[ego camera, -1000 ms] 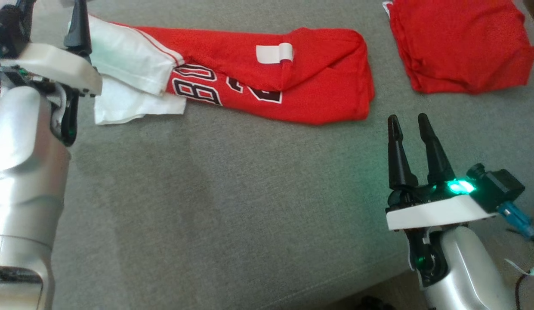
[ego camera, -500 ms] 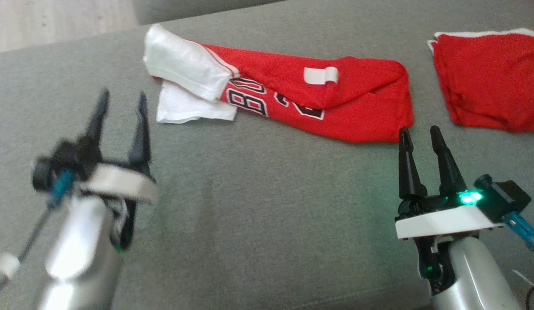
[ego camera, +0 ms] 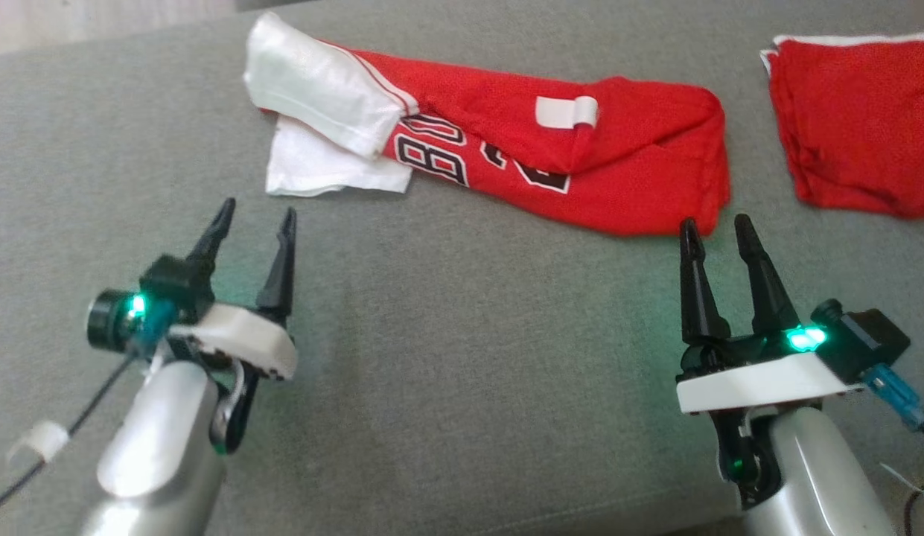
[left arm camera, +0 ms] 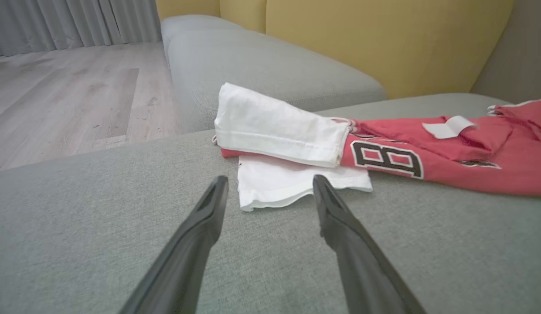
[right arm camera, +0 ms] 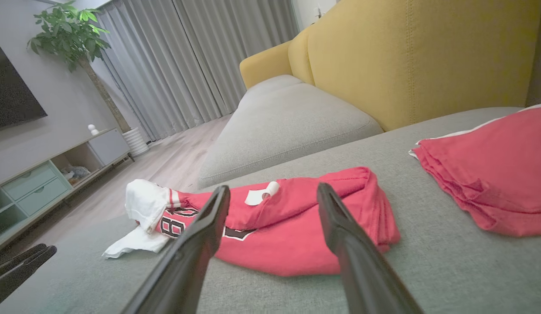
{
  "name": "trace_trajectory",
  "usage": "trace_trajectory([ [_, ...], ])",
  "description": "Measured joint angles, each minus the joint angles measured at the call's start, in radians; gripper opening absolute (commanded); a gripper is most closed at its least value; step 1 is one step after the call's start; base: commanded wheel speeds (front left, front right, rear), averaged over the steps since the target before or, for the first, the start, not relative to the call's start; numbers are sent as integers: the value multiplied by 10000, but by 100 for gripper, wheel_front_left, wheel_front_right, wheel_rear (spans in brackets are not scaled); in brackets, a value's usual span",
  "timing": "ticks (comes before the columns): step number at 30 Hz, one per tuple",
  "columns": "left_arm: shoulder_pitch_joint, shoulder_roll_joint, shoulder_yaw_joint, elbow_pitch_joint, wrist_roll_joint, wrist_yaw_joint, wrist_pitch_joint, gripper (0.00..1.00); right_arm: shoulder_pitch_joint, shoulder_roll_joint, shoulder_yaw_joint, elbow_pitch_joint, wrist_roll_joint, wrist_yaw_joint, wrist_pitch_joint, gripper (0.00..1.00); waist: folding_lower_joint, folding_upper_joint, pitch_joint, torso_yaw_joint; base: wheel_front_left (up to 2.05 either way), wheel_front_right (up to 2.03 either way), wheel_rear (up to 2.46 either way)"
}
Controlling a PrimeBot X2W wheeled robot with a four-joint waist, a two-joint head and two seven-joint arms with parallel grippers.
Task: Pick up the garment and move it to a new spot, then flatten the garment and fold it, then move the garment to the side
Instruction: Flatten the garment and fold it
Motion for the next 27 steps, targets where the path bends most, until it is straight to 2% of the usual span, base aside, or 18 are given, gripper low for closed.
trace_trajectory([
  [4,-730,46,12,771,25,4,481,100,-12,0,0,-42,21,0,0,100,0,0,348,-314,0,0,0],
  [17,-2721,203,163,3382,-35,174,1041,100,-386,0,8,-219,211,0,0,100,0,0,1252,-1131,0,0,0],
  [18,-2847,203,157,3568,-54,94,1114,47,-386,0,6,-217,242,0,0,100,1,0,1258,-1147,0,0,0],
  [19,-2943,201,142,3691,-88,-48,1143,0,-386,0,6,-217,270,0,0,100,1,0,1246,-1148,0,0,0],
  [22,-2986,171,123,3935,-153,-249,890,0,-382,-2,-13,-205,272,0,0,100,0,0,1156,-1106,0,0,0],
  [27,-2673,-44,128,4094,-360,-276,138,0,-375,0,-36,-132,261,0,0,100,0,0,851,-914,0,0,0],
])
